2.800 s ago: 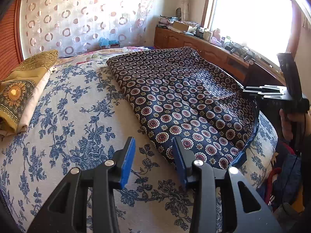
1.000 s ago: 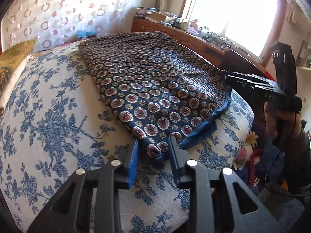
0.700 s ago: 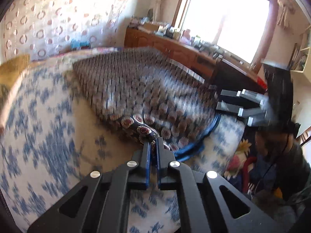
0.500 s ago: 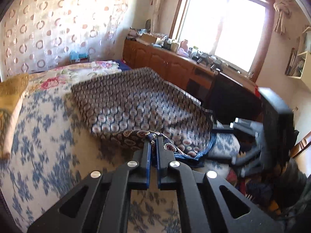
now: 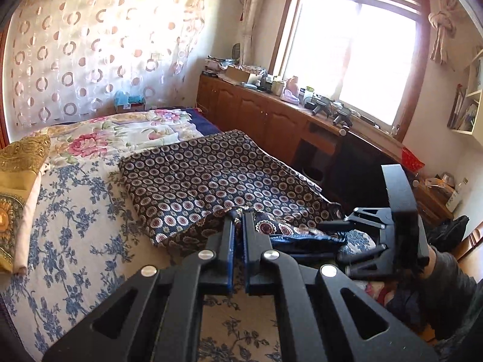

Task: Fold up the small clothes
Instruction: 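Grasp the folded navy shirt's edge with the left gripper while the right gripper grasps it too, then lift the folded navy shirt off the bed with both grippers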

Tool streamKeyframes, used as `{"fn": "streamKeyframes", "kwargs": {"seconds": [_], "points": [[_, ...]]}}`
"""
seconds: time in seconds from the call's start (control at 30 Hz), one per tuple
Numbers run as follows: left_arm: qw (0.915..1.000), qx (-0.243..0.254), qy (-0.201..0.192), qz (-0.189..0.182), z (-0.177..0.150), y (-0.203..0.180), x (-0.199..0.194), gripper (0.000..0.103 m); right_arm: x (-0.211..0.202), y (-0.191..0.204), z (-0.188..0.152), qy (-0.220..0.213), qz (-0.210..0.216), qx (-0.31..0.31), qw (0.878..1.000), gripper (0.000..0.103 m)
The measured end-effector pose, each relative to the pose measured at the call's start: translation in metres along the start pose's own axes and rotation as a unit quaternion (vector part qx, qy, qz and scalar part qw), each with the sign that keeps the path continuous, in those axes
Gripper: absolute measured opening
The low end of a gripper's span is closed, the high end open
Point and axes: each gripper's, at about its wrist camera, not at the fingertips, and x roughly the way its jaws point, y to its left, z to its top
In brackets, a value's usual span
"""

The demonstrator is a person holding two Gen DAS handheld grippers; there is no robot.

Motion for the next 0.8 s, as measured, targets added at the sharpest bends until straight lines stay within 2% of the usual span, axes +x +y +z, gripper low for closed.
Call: {"fn": "streamKeyframes", "kwargs": {"seconds": [0.03,0.07,0.43,0.6,0.8], "points": [[1.0000,0.000,-0.002,0.001,0.002,0.002,-0.001,0.001,0.002,-0.004,0.003,0.004,0.002,-0.004,1.000,0.009],[1.0000,0.000,-0.004,0.003,0.002,0.003,0.000,0.001,0.004,-0.007,0.009,0.005,0.000,-0.011,1.000,0.005],[0.9988,0.001,-0.011,0.048,0.028,0.035,0.011,0.006,-0.009,-0.028,0.084,-0.085,-0.013,-0.021,0.996,0.003],[0.9979,-0.007,-0.006,0.064,0.044,0.056,0.023,0.006,0.001,-0.032,0.124,-0.105,-0.011,-0.039,0.994,0.003],[0.9962,-0.010,0.008,0.086,0.064,0.085,0.050,0.007,0.030,-0.039,0.156,-0.099,-0.008,-0.057,0.993,0.003]]}}
